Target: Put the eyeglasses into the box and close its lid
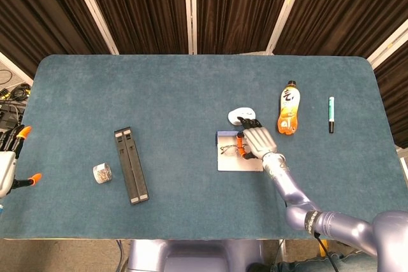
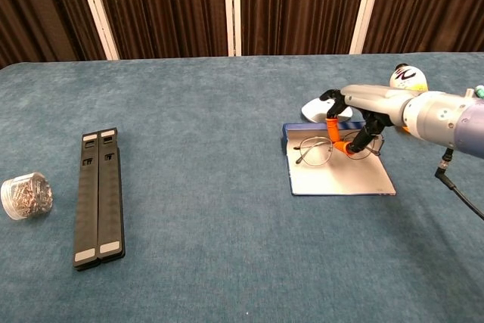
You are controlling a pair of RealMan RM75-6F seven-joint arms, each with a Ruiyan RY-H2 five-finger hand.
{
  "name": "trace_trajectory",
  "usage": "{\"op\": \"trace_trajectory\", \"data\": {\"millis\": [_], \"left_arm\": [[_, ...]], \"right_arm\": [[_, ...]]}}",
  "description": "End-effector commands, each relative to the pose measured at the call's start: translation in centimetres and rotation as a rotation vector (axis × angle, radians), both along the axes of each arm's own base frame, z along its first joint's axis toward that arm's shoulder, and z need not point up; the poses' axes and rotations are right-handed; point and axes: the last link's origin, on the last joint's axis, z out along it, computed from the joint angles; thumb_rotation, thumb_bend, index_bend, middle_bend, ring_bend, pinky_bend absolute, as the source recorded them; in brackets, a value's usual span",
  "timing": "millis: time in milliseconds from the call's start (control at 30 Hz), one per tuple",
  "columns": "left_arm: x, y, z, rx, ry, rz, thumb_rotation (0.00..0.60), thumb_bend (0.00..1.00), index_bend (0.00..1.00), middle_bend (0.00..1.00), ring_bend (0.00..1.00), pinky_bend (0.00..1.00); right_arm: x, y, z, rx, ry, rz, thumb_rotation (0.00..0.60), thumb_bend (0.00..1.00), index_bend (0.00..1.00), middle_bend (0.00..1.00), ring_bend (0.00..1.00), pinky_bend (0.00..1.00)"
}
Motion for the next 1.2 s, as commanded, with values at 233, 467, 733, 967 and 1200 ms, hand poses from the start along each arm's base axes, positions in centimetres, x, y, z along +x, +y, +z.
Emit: {"op": "trace_trajectory", "data": {"millis": [233,467,733,967,1200], "left_arm": [[-0.2,0.2,-0.1,-0.006,0.002,0.011,0.600,0.00,0.00,0.00,0.00,0.00],[-0.3,0.3,-0.1,-0.010,0.002,0.016,0.600,0.00,0.00,0.00,0.00,0.00],[-0.2,0.2,-0.2,-0.022,0.002,0.018,0.600,0.00,0.00,0.00,0.00,0.00],[0.0,0.1,-0.2,-0.028,0.001,0.016,0.600,0.00,0.00,0.00,0.00,0.00],[0.0,0.1,-0.1,-0.026,-0.001,0.015,0.600,0.00,0.00,0.00,0.00,0.00]], "right_arm": [[0.4,-1.0,-0.7,-0.033,0.015,0.015,0.600,0.37,0.63,0.00,0.00,0.00],[0.1,-1.4,-0.7,-0.053,0.027,0.013,0.600,0.36,0.50,0.00,0.00,0.00],[0.3,-0.9,-0.1,-0.074,0.010,0.043,0.600,0.16,0.18,0.00,0.00,0.00],[1.2,-0.4,0.5,-0.093,-0.020,0.096,0.600,0.16,0.10,0.00,0.00,0.00],[1.0,-0.5,-0.8,-0.086,0.023,0.099,0.600,0.15,0.08,0.00,0.00,0.00]]}}
